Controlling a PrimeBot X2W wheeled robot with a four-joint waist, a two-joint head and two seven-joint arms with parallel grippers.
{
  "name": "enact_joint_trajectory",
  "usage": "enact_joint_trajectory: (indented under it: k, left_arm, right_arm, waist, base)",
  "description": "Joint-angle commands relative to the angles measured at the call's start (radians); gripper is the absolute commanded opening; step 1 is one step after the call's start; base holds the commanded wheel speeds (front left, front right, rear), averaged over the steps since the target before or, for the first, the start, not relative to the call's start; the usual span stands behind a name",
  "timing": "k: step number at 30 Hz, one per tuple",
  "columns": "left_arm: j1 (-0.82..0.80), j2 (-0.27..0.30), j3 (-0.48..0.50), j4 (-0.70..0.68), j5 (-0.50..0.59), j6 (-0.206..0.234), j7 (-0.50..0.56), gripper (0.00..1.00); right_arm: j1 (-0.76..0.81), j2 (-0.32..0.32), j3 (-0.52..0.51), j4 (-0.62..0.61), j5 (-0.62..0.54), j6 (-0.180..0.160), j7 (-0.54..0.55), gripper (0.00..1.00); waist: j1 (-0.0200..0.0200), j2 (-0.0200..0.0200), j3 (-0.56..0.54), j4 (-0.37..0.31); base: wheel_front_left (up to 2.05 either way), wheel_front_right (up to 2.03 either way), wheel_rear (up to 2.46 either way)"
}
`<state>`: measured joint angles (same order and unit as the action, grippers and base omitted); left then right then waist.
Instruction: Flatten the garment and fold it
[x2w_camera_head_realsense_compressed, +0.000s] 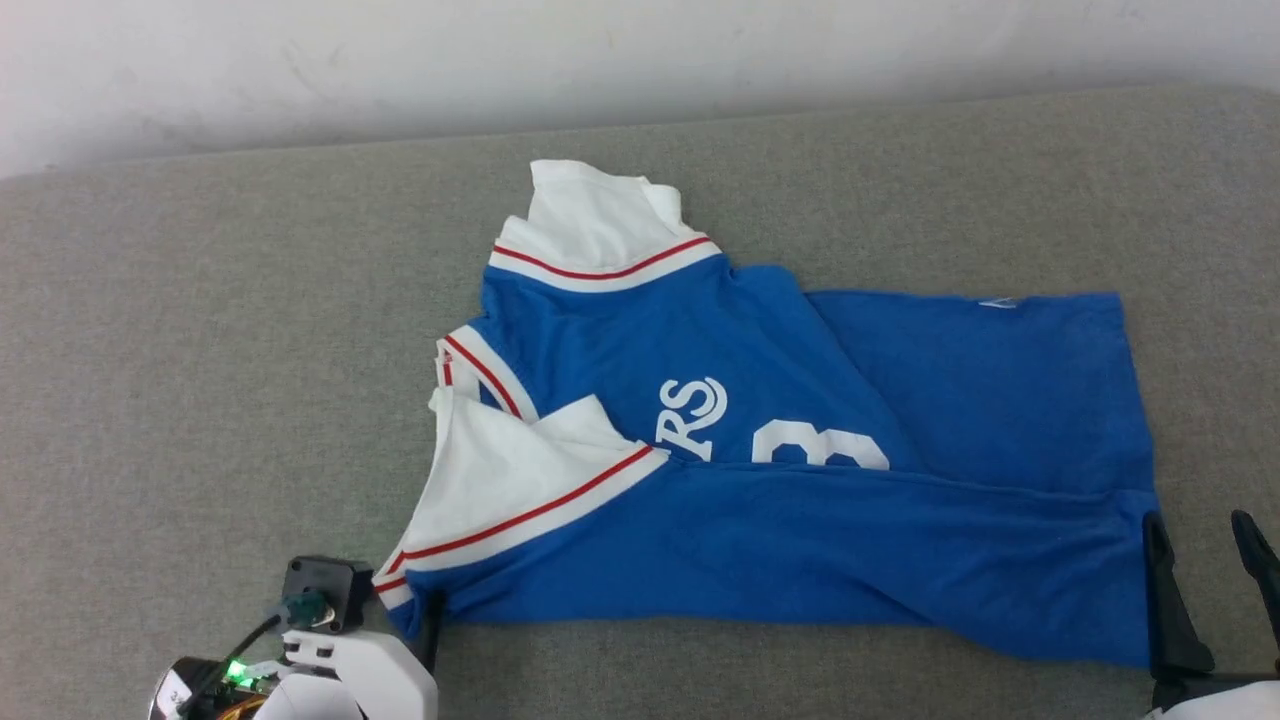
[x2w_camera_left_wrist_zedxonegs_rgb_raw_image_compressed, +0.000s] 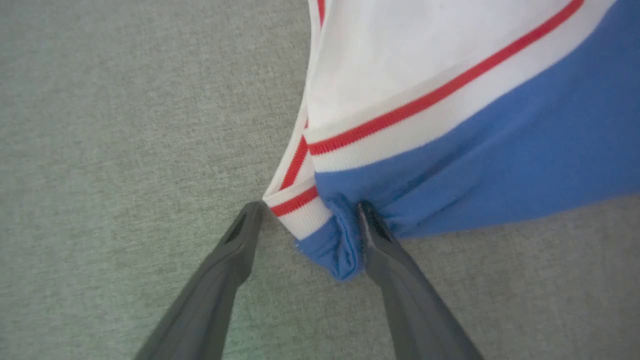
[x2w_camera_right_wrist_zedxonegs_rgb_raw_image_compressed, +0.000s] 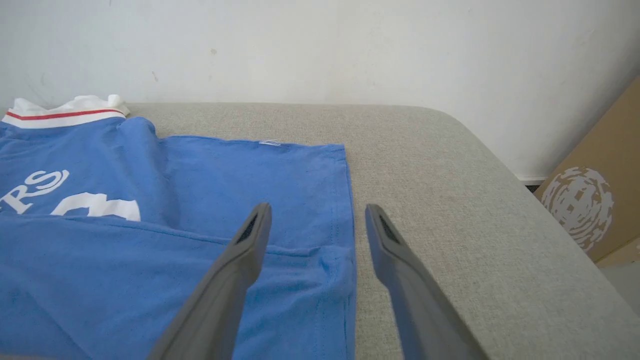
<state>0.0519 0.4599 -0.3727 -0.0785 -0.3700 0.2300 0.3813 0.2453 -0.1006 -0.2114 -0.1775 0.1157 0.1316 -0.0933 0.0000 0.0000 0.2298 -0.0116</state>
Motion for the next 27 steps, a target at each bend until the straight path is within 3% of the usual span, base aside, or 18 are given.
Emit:
enact_joint_trajectory:
  k: [1,2,3,6,11,17,21,27]
  left_arm:
    - [-0.004,-0.016,-0.005,0.023,-0.013,0.001,0.008,1.00]
    - [0.000,-0.024,-0.007,0.025,-0.029,-0.007,0.010,0.55]
    - [0.005,-0.027,-0.014,0.030,-0.043,-0.020,0.019,0.00]
    - [0.015,-0.036,-0.022,0.034,-0.082,-0.046,0.035,0.00]
    - [0.031,-0.047,0.013,0.007,-0.112,-0.034,-0.006,0.00]
    - [0.066,-0.050,0.050,-0.055,-0.138,-0.019,-0.052,0.00]
    - [0.062,-0.053,0.048,-0.068,-0.142,-0.024,-0.060,0.00]
    - [0.044,-0.061,0.040,-0.069,-0.144,-0.028,-0.066,0.00]
  right_arm:
    - [-0.014,-0.004,0.000,0.003,0.005,-0.001,-0.007,1.00]
    - [-0.016,-0.005,0.001,0.006,0.006,-0.001,-0.007,1.00]
    - [-0.018,-0.007,0.003,0.008,0.006,-0.001,-0.007,1.00]
    - [-0.029,-0.027,0.018,0.010,0.003,-0.001,0.000,1.00]
    - [-0.047,-0.082,0.046,0.001,0.050,-0.001,0.070,1.00]
    - [0.005,-0.135,0.039,0.033,0.154,-0.001,0.386,1.00]
    - [0.055,-0.139,0.037,0.053,0.166,-0.001,0.524,1.00]
    - [0.051,-0.110,0.047,0.081,0.169,-0.001,0.535,1.00]
  waist:
    - [0.0000,0.0000,0.010,-0.009]
    - [0.0000,0.0000,0.011,-0.011]
    - [0.0000,0.0000,0.011,-0.013]
    - [0.0000,0.0000,0.010,-0.018]
    - [0.0000,0.0000,0.006,-0.022]
    - [0.0000,0.0000,0.007,-0.011]
    - [0.0000,0.0000,0.012,0.007]
    - [0.0000,0.0000,0.032,0.020]
  base:
    - [0.00,0.00,0.00]
    - [0.00,0.00,0.00]
    - [0.00,0.00,0.00]
    - [0.00,0.00,0.00]
    - [0.00,0.00,0.00]
    - [0.00,0.00,0.00]
    - [0.00,0.00,0.00]
    - [0.00,0.00,0.00]
